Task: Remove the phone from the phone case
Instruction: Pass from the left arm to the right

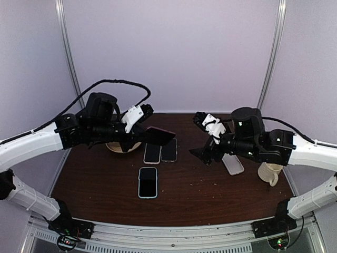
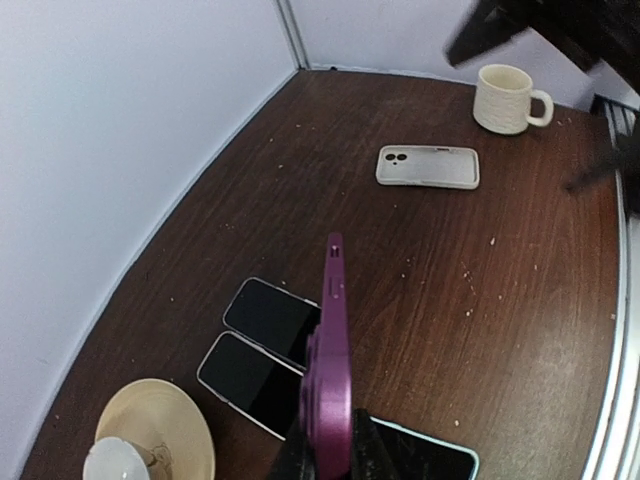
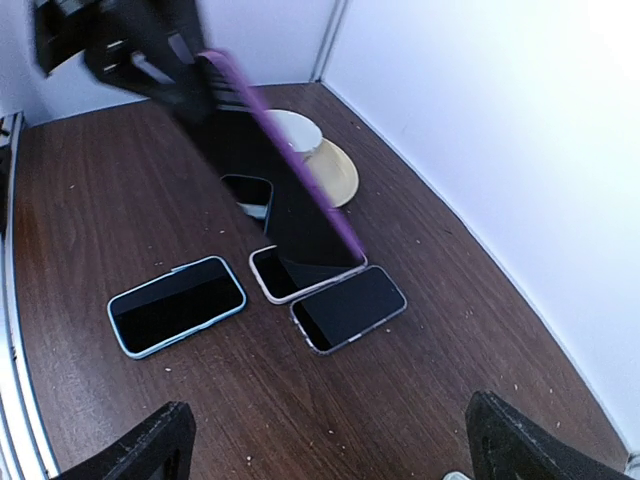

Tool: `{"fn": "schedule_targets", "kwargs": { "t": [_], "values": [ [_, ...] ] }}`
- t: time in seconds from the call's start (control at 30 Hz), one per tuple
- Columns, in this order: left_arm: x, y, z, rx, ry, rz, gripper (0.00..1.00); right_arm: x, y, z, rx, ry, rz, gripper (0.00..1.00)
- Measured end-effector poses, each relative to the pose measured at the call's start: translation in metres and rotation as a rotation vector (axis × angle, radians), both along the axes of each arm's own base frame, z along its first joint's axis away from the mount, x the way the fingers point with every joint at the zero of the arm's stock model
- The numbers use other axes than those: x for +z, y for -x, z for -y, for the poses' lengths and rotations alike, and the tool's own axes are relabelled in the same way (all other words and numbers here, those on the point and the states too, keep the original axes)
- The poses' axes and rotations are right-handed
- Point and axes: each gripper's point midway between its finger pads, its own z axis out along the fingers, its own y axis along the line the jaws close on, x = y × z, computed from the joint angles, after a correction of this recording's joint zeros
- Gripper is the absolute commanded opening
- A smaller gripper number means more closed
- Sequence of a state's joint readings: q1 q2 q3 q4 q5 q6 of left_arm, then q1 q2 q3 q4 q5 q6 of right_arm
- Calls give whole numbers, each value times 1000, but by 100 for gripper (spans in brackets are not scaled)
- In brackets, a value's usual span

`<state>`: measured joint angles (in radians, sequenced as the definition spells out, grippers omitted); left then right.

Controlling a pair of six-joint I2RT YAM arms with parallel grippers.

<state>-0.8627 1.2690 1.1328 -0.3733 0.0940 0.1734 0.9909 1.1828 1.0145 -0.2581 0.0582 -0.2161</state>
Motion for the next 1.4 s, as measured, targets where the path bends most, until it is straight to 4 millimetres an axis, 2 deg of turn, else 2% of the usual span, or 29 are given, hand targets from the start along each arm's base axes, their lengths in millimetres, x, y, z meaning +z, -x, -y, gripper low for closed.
{"fn": "schedule_targets", "kwargs": {
  "t": [0.17,0.33,0.43,0.5,0.63,0.9,1.07,1.4],
  "values": [
    [7,-22,18,123,27,-182,0,-9,35,-31,145,41,115,99],
    [-16,-21,32,168,23,-379,0,-9,43,-59,187,72,257,100],
    [-32,-12,32,182,8,-480,0,-18,36,-73,170,111,304,99],
    [-35,-8,31,191,10,-522,0,-25,27,-81,149,141,321,100],
    [-34,-4,33,198,34,-567,0,-31,17,-94,121,156,339,99],
    [-22,-5,29,216,91,-611,0,-26,5,-112,80,111,366,99],
    [-14,-4,27,213,122,-621,0,-29,-3,-113,54,75,333,99],
    [-8,-4,28,202,149,-631,0,-21,-30,-106,16,-36,280,100]
  ]
}}
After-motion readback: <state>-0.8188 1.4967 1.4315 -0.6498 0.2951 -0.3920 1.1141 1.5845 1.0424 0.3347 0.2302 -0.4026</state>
